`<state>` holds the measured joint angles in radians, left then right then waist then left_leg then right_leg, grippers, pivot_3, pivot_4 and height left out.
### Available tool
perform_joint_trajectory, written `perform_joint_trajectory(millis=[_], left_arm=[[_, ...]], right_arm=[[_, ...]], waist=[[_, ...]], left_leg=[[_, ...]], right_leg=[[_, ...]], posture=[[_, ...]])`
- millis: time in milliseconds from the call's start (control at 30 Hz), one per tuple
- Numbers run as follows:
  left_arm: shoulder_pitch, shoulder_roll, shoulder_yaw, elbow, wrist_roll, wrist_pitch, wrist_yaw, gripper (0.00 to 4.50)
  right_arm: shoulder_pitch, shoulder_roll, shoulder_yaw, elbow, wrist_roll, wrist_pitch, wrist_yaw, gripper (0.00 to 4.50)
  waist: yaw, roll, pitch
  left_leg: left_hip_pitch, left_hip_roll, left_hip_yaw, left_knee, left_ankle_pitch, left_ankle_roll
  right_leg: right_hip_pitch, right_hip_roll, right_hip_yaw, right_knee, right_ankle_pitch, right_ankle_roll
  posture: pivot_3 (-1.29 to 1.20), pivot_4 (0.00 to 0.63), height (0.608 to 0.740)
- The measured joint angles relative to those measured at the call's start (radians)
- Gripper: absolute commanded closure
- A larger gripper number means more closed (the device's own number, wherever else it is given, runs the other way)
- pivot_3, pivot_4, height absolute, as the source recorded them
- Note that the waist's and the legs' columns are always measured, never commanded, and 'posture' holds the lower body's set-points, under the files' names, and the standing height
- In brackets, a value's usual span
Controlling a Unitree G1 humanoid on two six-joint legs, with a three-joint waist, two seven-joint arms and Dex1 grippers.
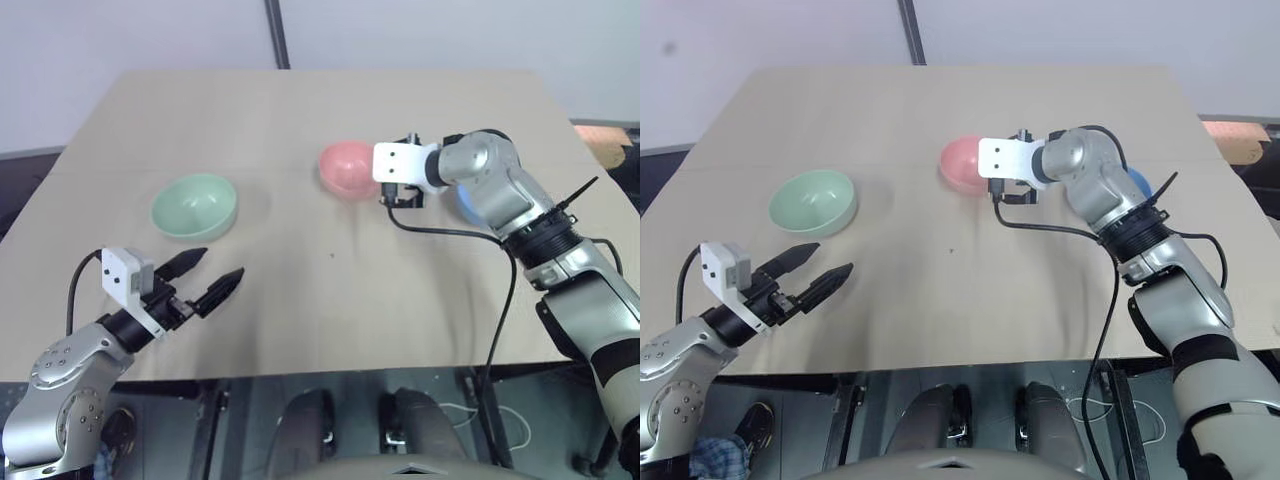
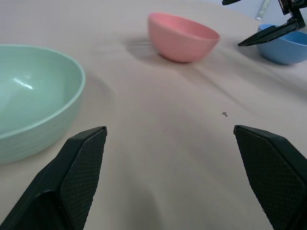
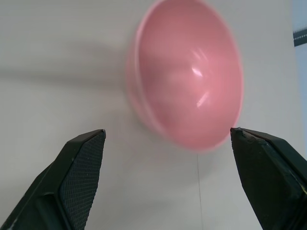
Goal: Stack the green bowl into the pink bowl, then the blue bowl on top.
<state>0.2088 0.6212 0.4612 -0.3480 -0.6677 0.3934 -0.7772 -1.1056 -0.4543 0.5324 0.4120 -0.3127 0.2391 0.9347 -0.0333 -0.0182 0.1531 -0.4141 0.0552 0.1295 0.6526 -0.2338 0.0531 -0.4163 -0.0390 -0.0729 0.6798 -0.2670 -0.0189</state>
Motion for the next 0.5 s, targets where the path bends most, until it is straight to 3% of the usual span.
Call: perform_joint_trajectory(millis=[167,433,500], left_arm=[[-0.014,0.000,-0.001,0.000,0.000,0.000,-0.001,0.03],[-0.041,0.001,-0.009,0.005,0.001,0.000,-0.006,0.03],[-0.043,0.001,-0.011,0.006,0.002,0.000,-0.006,0.00]], right_arm=[[-0.006,0.065,0.005,0.043,-0.028,-0.009,-0.007,0.00],[-0.080,0.192,0.042,0.275,-0.099,-0.103,-0.079,0.00],[-0.082,0.204,0.044,0.316,-0.112,-0.126,-0.093,0.53]], waist=[[-0.009,0.000,0.000],[-0.008,0.000,0.000],[-0.007,0.000,0.000]], left_leg=[[0.000,0.000,0.000,0.000,0.000,0.000],[-0.001,0.000,0.000,0.000,0.000,0.000],[-0.001,0.000,0.000,0.000,0.000,0.000]], right_leg=[[0.000,0.000,0.000,0.000,0.000,0.000],[0.000,0.000,0.000,-0.001,0.000,0.000],[0.000,0.000,0.000,-0.001,0.000,0.000]], posture=[[0.00,0.150,0.740],[0.00,0.150,0.740],[0.00,0.150,0.740]])
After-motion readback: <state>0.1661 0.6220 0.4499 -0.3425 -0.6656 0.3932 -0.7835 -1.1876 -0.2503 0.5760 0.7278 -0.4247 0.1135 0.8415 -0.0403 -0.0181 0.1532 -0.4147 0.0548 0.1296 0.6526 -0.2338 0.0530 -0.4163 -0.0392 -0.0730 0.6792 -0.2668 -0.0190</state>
